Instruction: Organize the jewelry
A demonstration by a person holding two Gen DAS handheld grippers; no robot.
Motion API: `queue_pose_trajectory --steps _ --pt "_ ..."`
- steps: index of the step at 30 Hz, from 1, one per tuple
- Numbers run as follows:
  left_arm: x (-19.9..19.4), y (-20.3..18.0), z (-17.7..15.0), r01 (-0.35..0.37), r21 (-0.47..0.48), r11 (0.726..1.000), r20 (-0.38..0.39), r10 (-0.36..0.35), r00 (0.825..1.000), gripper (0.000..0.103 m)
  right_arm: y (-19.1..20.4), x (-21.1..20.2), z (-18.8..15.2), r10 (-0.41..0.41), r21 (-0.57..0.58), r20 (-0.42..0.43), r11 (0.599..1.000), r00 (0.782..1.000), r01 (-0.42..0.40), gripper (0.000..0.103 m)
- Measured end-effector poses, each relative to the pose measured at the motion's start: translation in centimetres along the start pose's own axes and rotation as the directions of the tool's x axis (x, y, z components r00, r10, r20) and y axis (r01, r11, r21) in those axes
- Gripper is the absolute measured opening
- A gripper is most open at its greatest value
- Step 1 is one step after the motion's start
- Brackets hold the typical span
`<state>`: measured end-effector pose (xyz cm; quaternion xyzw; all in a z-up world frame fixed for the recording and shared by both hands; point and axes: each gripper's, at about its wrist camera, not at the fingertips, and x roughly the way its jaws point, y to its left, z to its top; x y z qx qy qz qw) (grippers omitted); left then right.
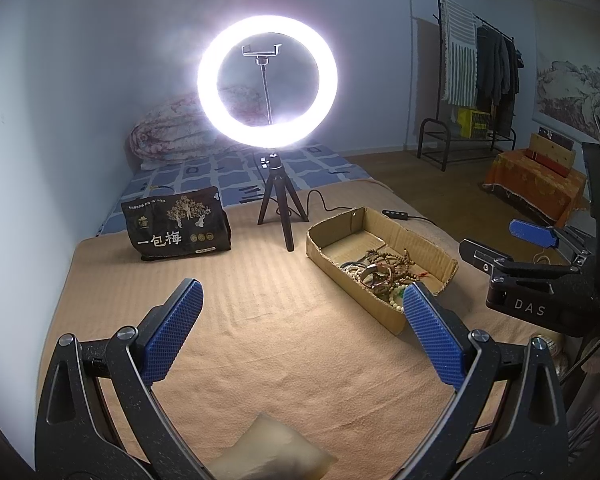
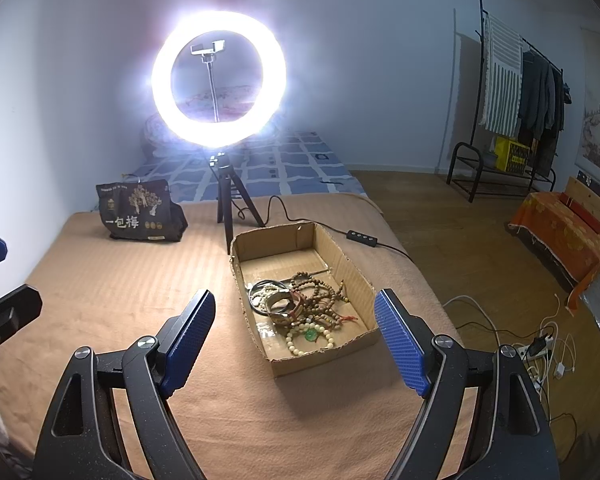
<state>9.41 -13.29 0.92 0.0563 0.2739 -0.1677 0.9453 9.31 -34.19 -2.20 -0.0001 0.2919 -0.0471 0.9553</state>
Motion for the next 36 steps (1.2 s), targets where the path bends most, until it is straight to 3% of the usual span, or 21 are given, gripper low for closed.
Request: queue_pose_trajectory --steps 36 --pt "0.00 -0.15 0.13 -0.005 0.003 1.000 0.003 0.005 1.000 0.102 -0.09 0.14 -0.19 0.001 0.001 -0.004 1.000 1.000 -0.001 0.082"
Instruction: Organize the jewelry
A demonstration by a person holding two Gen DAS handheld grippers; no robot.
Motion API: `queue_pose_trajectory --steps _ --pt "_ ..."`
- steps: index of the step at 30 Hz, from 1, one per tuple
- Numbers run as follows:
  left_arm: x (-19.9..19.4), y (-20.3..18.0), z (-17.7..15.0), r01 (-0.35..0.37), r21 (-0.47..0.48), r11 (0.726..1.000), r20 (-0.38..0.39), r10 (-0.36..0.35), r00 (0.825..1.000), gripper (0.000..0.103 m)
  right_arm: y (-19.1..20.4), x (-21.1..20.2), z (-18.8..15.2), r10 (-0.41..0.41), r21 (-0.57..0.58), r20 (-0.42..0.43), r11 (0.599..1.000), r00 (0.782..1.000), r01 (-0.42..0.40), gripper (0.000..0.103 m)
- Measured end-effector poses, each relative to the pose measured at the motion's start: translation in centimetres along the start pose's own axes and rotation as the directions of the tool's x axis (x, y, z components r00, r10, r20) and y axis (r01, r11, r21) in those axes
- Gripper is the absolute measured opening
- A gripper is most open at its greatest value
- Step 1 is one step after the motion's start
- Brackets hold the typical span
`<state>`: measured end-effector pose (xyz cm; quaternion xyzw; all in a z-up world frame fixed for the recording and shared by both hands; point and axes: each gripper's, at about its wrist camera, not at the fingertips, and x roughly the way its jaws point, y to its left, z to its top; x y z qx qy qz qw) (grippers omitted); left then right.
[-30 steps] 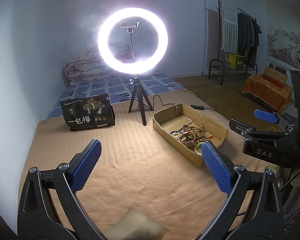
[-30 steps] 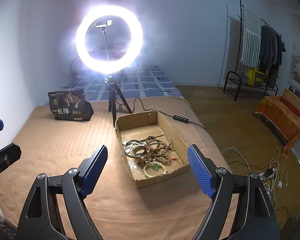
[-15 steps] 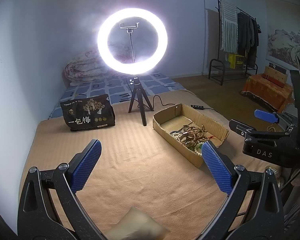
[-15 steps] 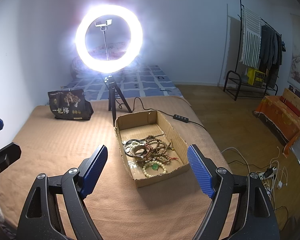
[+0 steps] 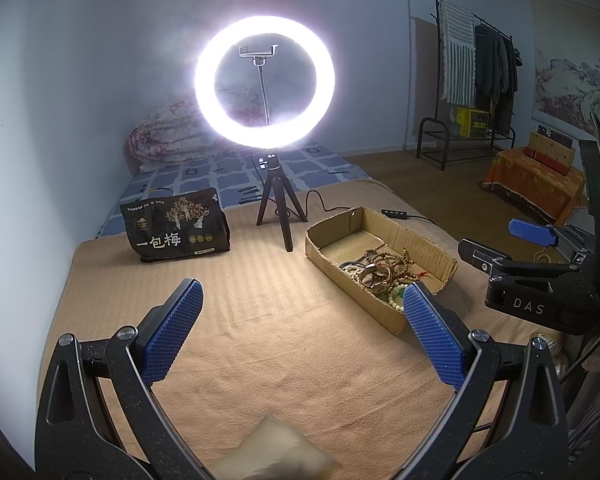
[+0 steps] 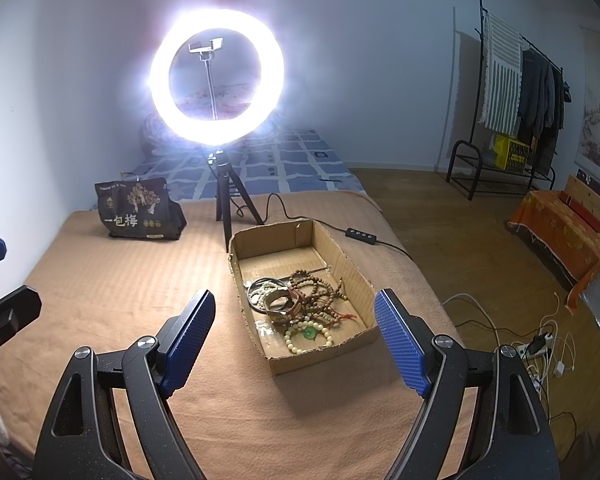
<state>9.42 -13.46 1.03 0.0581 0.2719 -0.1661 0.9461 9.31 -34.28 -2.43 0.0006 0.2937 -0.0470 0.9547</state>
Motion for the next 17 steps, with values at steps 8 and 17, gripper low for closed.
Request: queue_pose_trajectory --steps 8,17 --pt "-0.02 -0.05 -0.04 0.001 0.000 1.000 0.000 -0.001 1.000 0.102 0.02 0.03 -0.15 0.000 0.000 -0.002 1.000 1.000 0.000 0.082" --pt "-0.01 0.21 0.20 -0.016 0.010 1.000 0.022 0.016 1.000 0.102 -0.03 0.08 -0.53 0.001 -0.003 -0.004 1.000 1.000 -0.001 0.082"
